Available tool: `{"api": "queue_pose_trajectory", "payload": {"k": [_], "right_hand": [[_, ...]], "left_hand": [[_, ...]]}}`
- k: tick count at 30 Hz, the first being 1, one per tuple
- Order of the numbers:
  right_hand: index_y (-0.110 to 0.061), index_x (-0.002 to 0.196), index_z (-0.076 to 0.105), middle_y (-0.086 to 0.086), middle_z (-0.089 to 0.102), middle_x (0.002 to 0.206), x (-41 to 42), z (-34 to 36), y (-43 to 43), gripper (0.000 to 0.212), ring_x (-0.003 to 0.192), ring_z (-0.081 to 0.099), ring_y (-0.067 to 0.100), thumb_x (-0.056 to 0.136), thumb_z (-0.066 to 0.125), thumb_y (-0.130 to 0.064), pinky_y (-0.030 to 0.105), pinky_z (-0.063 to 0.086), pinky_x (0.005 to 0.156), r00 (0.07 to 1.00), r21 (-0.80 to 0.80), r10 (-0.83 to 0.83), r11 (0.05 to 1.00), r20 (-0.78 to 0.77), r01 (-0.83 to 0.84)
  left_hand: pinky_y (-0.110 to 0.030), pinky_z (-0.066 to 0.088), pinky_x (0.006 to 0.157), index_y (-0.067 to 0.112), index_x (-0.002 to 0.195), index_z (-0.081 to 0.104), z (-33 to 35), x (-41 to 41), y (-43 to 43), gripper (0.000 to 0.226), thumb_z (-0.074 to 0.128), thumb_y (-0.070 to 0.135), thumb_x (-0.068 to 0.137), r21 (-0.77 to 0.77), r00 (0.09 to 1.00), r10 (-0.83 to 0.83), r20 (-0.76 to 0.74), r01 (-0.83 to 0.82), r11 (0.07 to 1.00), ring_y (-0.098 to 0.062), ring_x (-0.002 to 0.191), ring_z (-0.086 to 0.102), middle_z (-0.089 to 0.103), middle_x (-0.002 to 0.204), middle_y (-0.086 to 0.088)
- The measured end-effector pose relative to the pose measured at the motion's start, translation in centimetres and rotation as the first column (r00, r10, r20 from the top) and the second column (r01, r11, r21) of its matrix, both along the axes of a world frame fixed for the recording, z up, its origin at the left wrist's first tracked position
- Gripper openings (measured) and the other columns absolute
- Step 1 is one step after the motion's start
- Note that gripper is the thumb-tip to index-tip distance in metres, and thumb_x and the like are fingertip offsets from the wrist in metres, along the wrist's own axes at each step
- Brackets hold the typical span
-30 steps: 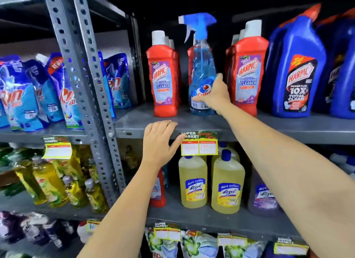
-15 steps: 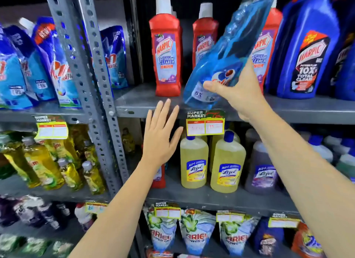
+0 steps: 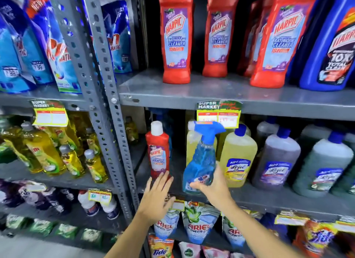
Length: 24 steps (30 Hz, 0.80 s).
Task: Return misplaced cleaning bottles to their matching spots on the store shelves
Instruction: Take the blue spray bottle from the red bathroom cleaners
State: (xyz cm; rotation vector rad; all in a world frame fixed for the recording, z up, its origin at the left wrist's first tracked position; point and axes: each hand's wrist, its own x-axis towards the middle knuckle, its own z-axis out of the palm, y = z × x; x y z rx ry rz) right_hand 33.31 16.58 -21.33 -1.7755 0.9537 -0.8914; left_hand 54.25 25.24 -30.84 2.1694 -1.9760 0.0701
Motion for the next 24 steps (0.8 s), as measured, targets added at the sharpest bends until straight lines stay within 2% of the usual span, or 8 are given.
{"api": "queue_pose_trajectory", "payload": {"k": [3, 4, 7, 9, 13, 19, 22, 24], "right_hand": [[-0.039, 0.104, 0.042, -0.011, 0.065, 0.106, 0.9, -2.9, -1.8, 0.069, 0.101, 0.066, 0.010, 0.062, 0.090, -0.014, 0.022, 0.052, 0.081, 0.997, -0.014, -0.064, 0.998, -0.042, 0.064], [-0.038, 0.105, 0.042, -0.010, 0.065, 0.106, 1.2, -3.5, -2.2, 0.069, 0.101, 0.066, 0.011, 0.061, 0.090, -0.014, 0.023, 0.052, 0.081, 0.995, -0.017, -0.079, 0.997, -0.058, 0.079], [-0.030, 0.112, 0.040, -0.010, 0.064, 0.104, 2.2, -4.7, -3.0, 0.072, 0.099, 0.065, 0.010, 0.062, 0.090, -0.014, 0.017, 0.049, 0.077, 0.990, -0.007, -0.098, 0.995, -0.100, 0.098], [-0.028, 0.114, 0.038, -0.009, 0.063, 0.104, 2.8, -5.1, -3.3, 0.074, 0.097, 0.065, 0.010, 0.062, 0.090, -0.015, 0.013, 0.048, 0.074, 0.986, -0.004, -0.122, 0.992, -0.112, 0.122], [-0.024, 0.116, 0.038, -0.002, 0.063, 0.110, 3.4, -5.7, -3.7, 0.075, 0.101, 0.064, 0.016, 0.063, 0.090, -0.016, 0.025, 0.053, 0.080, 0.977, -0.027, -0.177, 0.984, -0.122, 0.175], [-0.019, 0.128, 0.038, 0.000, 0.058, 0.121, 3.1, -6.5, -3.9, 0.082, 0.112, 0.061, 0.016, 0.064, 0.090, -0.021, 0.026, 0.053, 0.084, 0.978, -0.044, -0.159, 0.987, -0.136, 0.155], [-0.017, 0.137, 0.033, -0.001, 0.045, 0.127, 2.4, -6.5, -2.2, 0.099, 0.117, 0.053, 0.013, 0.058, 0.093, -0.028, 0.030, 0.052, 0.091, 0.976, -0.032, -0.209, 0.978, -0.064, 0.207], [-0.017, 0.136, 0.035, -0.001, 0.040, 0.123, 2.1, -6.1, -0.4, 0.097, 0.113, 0.052, 0.018, 0.059, 0.090, -0.039, 0.035, 0.054, 0.088, 0.955, -0.175, -0.296, 0.941, -0.017, 0.289]], "left_hand": [[-0.029, -0.009, 0.114, 0.024, 0.153, 0.014, -1.9, 0.5, 0.2, 0.081, -0.001, 0.069, 0.088, 0.060, 0.994, -0.081, -0.069, 0.085, 0.995, -0.014, 0.147, 0.002, -0.004, 0.157, 0.010], [-0.028, -0.008, 0.114, 0.024, 0.153, 0.014, -2.4, 0.5, 0.4, 0.081, -0.001, 0.070, 0.088, 0.070, 0.993, -0.097, -0.073, 0.102, 0.992, -0.014, 0.147, 0.001, -0.005, 0.156, 0.010], [-0.032, -0.002, 0.115, 0.023, 0.153, 0.019, -3.2, 0.9, 0.7, 0.066, 0.023, 0.062, 0.099, 0.032, 0.993, -0.095, -0.071, 0.097, 0.995, -0.017, 0.147, 0.006, 0.004, 0.158, 0.007], [-0.033, -0.002, 0.115, 0.024, 0.153, 0.020, -3.4, 1.0, 0.6, 0.066, 0.028, 0.061, 0.099, 0.030, 0.992, -0.099, -0.078, 0.102, 0.994, -0.015, 0.147, 0.004, 0.006, 0.158, 0.006], [-0.033, -0.003, 0.116, 0.024, 0.153, 0.018, -3.2, 0.8, 0.7, 0.069, 0.027, 0.064, 0.097, 0.009, 0.992, -0.111, -0.067, 0.112, 0.994, -0.012, 0.146, -0.002, 0.003, 0.158, 0.007], [-0.033, -0.006, 0.117, 0.025, 0.154, 0.009, -3.1, 0.8, 0.8, 0.071, 0.027, 0.063, 0.096, 0.047, 0.993, -0.111, -0.048, 0.113, 0.992, -0.011, 0.145, -0.010, -0.004, 0.158, 0.007], [-0.034, -0.003, 0.116, 0.025, 0.153, 0.013, -3.5, 0.9, 0.8, 0.069, 0.027, 0.062, 0.097, 0.047, 0.994, -0.105, -0.028, 0.106, 0.993, -0.013, 0.146, -0.003, 0.003, 0.159, 0.005], [-0.033, 0.000, 0.114, 0.023, 0.153, 0.019, -3.7, 1.0, 0.8, 0.066, 0.026, 0.061, 0.099, 0.039, 0.996, -0.094, -0.009, 0.094, 0.995, -0.016, 0.147, 0.008, 0.013, 0.159, 0.002]]}}
